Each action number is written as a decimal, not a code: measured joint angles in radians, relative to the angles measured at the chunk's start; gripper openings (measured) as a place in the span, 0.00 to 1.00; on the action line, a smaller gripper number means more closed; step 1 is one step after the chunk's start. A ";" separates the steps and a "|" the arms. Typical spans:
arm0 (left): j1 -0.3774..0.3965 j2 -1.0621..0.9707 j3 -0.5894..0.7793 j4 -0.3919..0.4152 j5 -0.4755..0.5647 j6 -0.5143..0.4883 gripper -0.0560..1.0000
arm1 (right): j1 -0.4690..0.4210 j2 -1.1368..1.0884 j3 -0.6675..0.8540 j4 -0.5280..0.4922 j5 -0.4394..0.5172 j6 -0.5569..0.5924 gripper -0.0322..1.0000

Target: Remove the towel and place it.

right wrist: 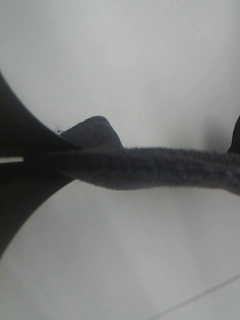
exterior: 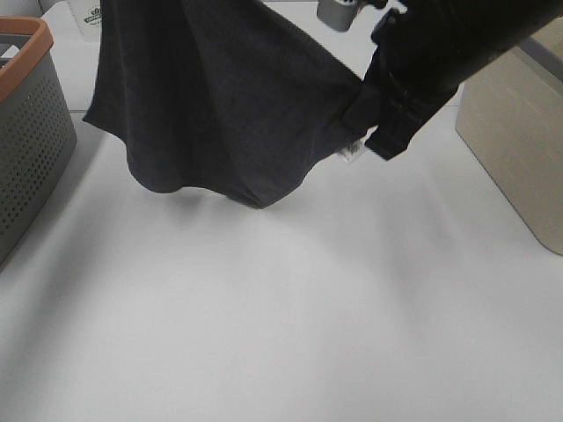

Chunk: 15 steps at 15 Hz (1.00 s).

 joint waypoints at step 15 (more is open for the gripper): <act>0.003 0.128 0.015 -0.005 0.321 -0.330 0.05 | -0.005 0.109 -0.385 -0.699 0.008 0.053 0.05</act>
